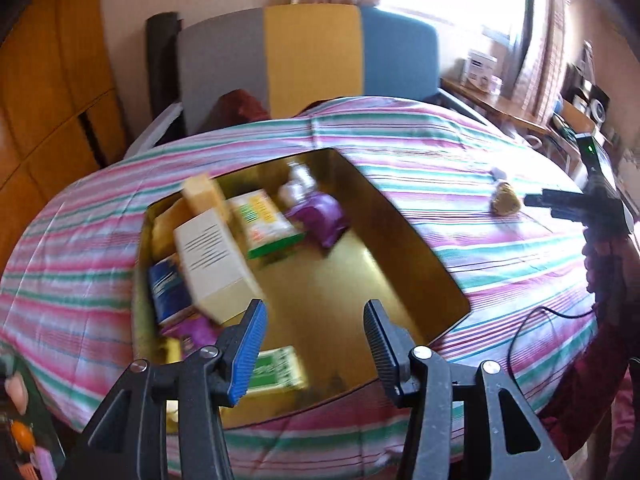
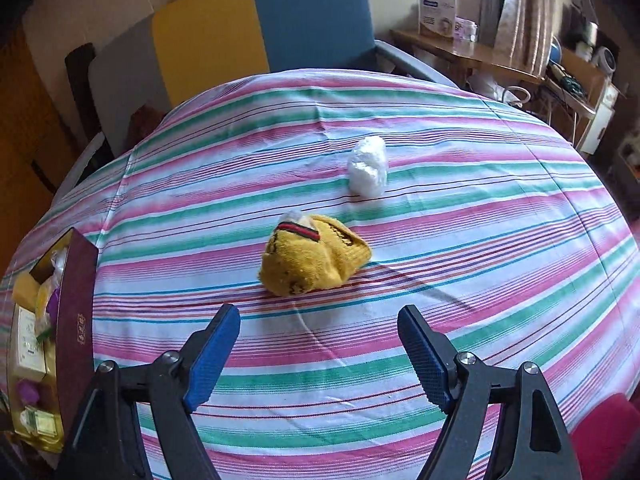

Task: Organize objects
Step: 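Move both tools back toward the yellow sock and white bundle, then grasp the yellow sock with the left tool and lift it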

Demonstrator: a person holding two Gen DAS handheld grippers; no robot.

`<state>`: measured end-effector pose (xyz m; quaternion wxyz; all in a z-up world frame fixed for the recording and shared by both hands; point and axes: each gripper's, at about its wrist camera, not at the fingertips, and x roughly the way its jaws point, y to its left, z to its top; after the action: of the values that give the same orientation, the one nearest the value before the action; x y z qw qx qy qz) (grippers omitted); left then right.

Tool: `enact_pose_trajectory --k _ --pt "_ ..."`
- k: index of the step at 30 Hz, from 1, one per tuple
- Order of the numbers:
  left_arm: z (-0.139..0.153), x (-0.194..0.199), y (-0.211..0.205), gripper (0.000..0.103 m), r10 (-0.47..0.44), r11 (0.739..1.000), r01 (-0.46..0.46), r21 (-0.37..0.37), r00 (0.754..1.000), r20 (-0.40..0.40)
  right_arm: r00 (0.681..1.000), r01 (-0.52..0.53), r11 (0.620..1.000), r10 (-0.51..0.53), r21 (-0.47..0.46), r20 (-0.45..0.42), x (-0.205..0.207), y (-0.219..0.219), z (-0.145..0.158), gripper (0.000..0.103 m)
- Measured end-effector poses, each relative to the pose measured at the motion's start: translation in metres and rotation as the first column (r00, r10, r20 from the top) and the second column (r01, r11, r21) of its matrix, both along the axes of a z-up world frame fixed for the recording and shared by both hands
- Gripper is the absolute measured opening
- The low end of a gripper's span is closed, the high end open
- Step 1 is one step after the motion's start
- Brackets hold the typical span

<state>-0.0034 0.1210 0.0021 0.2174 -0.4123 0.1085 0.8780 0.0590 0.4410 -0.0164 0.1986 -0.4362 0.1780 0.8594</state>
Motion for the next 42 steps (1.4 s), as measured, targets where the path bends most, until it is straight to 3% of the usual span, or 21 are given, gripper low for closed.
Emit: enact_pose_trajectory --k 13,22,27,32,38,42 --pt "0.002 0.001 0.079 0.051 -0.155 0.988 0.155 -0.02 0.988 0.002 0.984 0.143 0.986 -0.151 -0.08 -0.099 0.024 0.026 0.012 0.086" --pt "-0.005 -0.012 0.135 0.051 -0.247 0.969 0.245 0.04 0.966 0.081 0.914 0.301 0.929 -0.345 -0.214 -0.214 0.057 0.061 0.021 0.086" --pt "-0.011 -0.023 0.183 0.051 -0.324 0.945 0.314 0.091 0.934 0.149 0.876 0.341 0.896 -0.413 -0.284 -0.251 0.07 0.072 0.022 0.086" --pt "-0.022 -0.037 0.235 0.054 -0.391 0.919 0.365 0.152 0.896 0.209 0.871 0.323 0.887 -0.415 -0.33 -0.264 0.07 0.075 0.02 0.086" --pt "-0.038 -0.051 0.3 0.07 -0.466 0.884 0.437 0.166 0.853 0.236 0.873 0.299 0.875 -0.412 -0.381 -0.261 0.069 0.078 0.015 0.087" --pt "-0.051 -0.066 0.332 0.071 -0.464 0.885 0.432 0.173 0.847 0.261 0.865 0.293 0.867 -0.42 -0.404 -0.274 0.071 0.081 0.014 0.087"
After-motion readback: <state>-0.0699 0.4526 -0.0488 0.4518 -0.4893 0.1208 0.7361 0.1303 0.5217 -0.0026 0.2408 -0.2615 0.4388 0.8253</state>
